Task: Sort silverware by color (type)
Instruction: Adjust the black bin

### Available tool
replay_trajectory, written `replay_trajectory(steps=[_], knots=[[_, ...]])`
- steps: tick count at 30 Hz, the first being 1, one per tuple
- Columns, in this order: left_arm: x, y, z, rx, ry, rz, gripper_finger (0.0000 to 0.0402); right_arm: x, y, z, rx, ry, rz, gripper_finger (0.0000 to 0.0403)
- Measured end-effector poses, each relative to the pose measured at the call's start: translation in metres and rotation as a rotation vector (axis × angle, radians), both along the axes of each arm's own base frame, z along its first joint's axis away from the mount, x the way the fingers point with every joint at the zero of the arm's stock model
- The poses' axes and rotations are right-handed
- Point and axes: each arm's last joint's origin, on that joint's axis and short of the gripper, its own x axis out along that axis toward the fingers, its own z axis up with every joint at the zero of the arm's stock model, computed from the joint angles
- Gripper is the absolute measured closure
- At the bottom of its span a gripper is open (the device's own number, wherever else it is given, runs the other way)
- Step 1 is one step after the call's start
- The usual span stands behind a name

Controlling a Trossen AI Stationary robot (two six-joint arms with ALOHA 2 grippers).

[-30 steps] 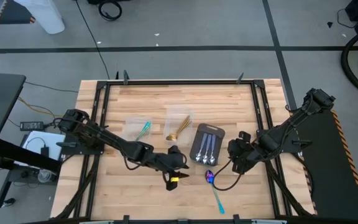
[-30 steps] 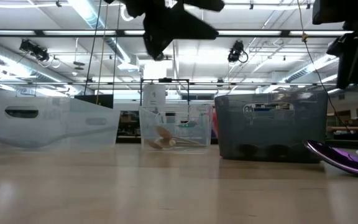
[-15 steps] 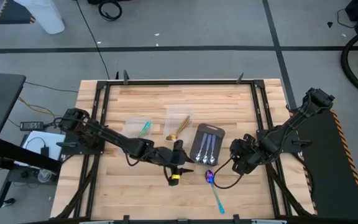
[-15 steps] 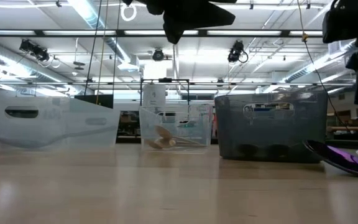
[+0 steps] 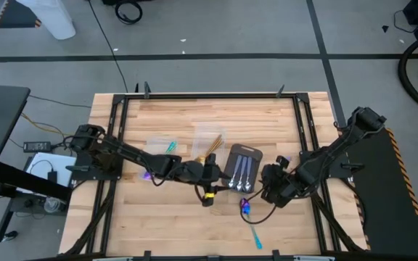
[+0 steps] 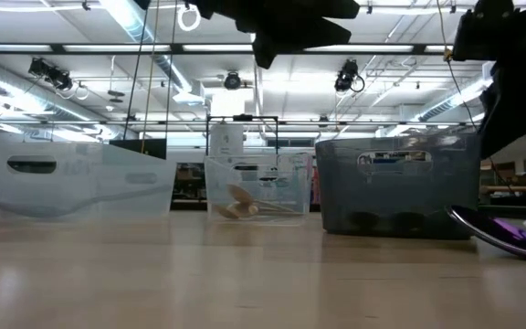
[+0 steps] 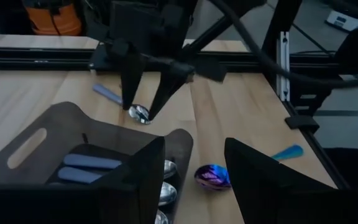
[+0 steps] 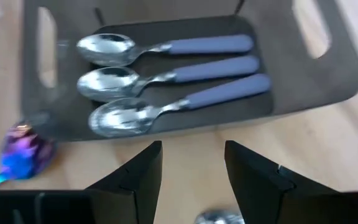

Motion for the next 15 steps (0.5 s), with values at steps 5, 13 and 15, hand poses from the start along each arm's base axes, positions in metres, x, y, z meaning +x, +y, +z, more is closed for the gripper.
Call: replay_trajectory(steps=[5,13,15], knots=[[0.002,0.006,0.000,-0.001,-0.003,0.015,0.0226,0.002,-0.010,0.000,-0.127,0.011,0.012,0.0218],[0.002,0.007,0.000,-0.001,-0.002,0.018,0.0226,0.008,-0.027,0.002,-0.261,0.037,-0.006,0.0218],[0.001,0.005,0.000,-0.001,-0.002,0.014,0.0226,0.011,-0.033,0.002,-0.283,0.050,-0.008,0.0218]])
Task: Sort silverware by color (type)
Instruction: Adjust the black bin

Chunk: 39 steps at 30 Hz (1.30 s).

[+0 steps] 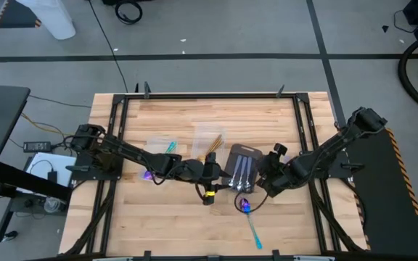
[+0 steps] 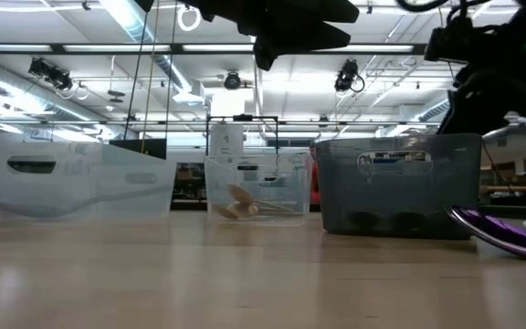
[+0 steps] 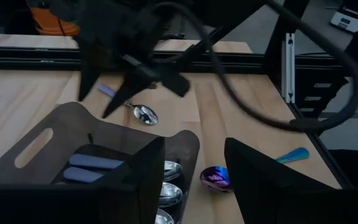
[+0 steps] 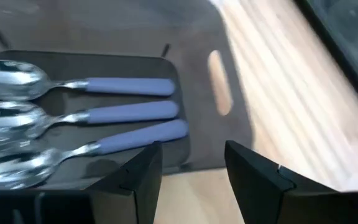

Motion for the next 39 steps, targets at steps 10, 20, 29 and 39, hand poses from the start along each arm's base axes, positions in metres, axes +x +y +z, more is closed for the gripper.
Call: replay_trajectory(steps=[10,20,29,39], knots=[[-0.001,-0.004,0.000,-0.003,0.001,-0.011,0.0226,0.016,-0.031,-0.001,-0.091,0.127,0.044,0.0218],[-0.003,-0.011,0.000,0.000,0.001,-0.028,0.0226,0.022,-0.062,-0.001,-0.117,0.216,0.002,0.0218],[-0.004,-0.013,-0.003,0.008,0.025,-0.033,0.0226,0.024,-0.081,-0.001,-0.141,0.264,-0.029,0.0218],[-0.005,-0.013,-0.004,0.011,0.043,-0.038,0.0226,0.025,-0.111,0.001,-0.237,0.313,-0.112,0.0218]])
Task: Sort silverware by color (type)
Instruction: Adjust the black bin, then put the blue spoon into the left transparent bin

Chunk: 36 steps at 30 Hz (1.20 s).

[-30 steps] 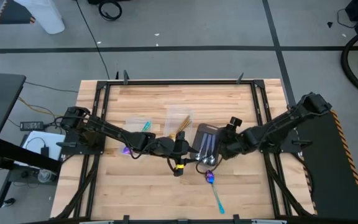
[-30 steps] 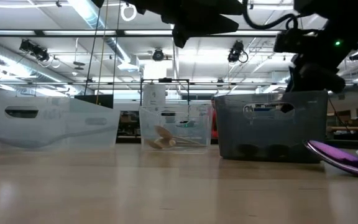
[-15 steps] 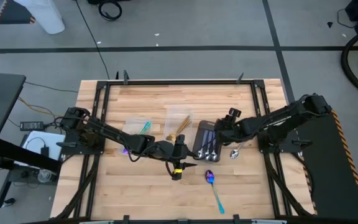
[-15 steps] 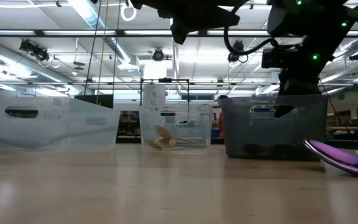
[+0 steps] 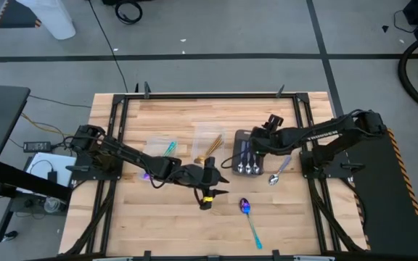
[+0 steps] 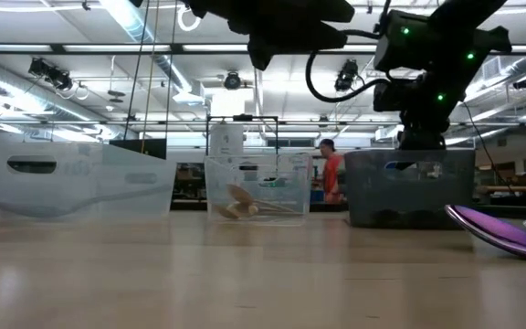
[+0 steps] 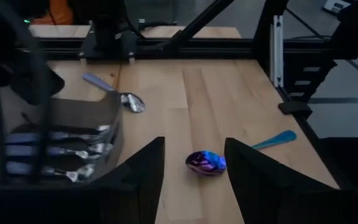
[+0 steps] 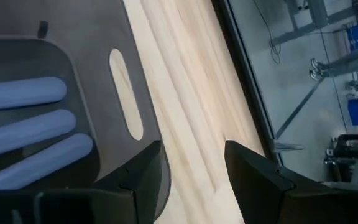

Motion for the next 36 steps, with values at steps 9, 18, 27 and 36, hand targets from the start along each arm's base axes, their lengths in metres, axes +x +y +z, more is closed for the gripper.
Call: replay_trajectory(steps=[9,18,27,36], knots=[[-0.001,0.001,-0.003,0.009,0.033,0.005,0.0226,-0.002,-0.001,0.005,0.014,-0.006,0.022,0.0218],[-0.002,-0.002,-0.003,0.040,0.030,-0.044,0.0226,-0.014,0.023,0.032,0.111,-0.209,0.105,0.0218],[-0.004,-0.018,-0.007,0.103,0.015,-0.131,0.0226,-0.021,0.054,0.048,0.519,-0.443,0.164,0.0218],[-0.003,-0.032,-0.017,0.143,0.005,-0.176,0.0226,-0.017,0.083,0.049,0.704,-0.507,0.247,0.0218]])
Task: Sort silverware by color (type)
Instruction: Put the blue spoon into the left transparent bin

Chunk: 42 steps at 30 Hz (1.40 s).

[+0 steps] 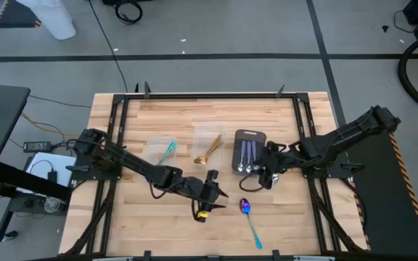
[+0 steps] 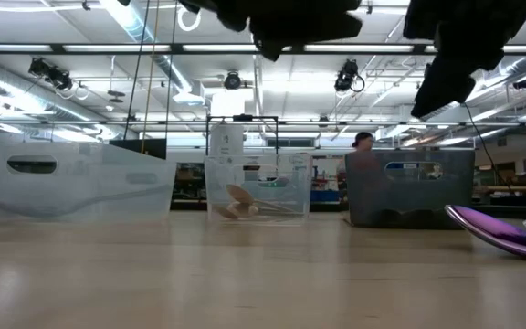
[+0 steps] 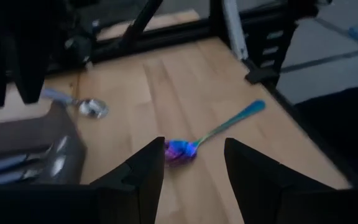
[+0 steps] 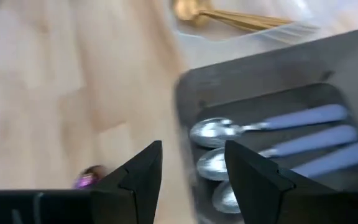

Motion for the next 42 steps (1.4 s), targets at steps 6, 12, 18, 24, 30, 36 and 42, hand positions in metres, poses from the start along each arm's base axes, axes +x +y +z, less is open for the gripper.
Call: replay_trajectory(steps=[6,12,18,24,30,36,42], knots=[[0.012,-0.004,-0.015,-0.041,0.032,0.026,0.0226,-0.007,0.020,0.005,0.070,-0.045,0.034,0.0218],[0.034,-0.013,-0.012,-0.024,0.055,0.020,0.0226,-0.015,0.036,0.005,0.075,-0.066,0.030,0.0218],[0.048,-0.019,-0.006,0.015,0.122,0.013,0.0226,-0.022,0.048,0.005,0.118,-0.070,0.049,0.0218],[0.061,-0.021,-0.009,0.041,0.146,0.003,0.0226,-0.029,0.060,0.006,0.148,-0.078,0.100,0.0218],[0.070,-0.019,-0.017,0.030,0.185,-0.011,0.0226,-0.038,0.073,0.008,0.214,-0.078,0.129,0.0218],[0.073,-0.016,-0.016,0.024,0.177,-0.006,0.0226,-0.045,0.081,0.008,0.287,-0.053,0.135,0.0218],[0.078,-0.016,-0.007,0.023,0.073,-0.019,0.0226,-0.049,0.087,0.008,0.318,-0.042,0.147,0.0218]])
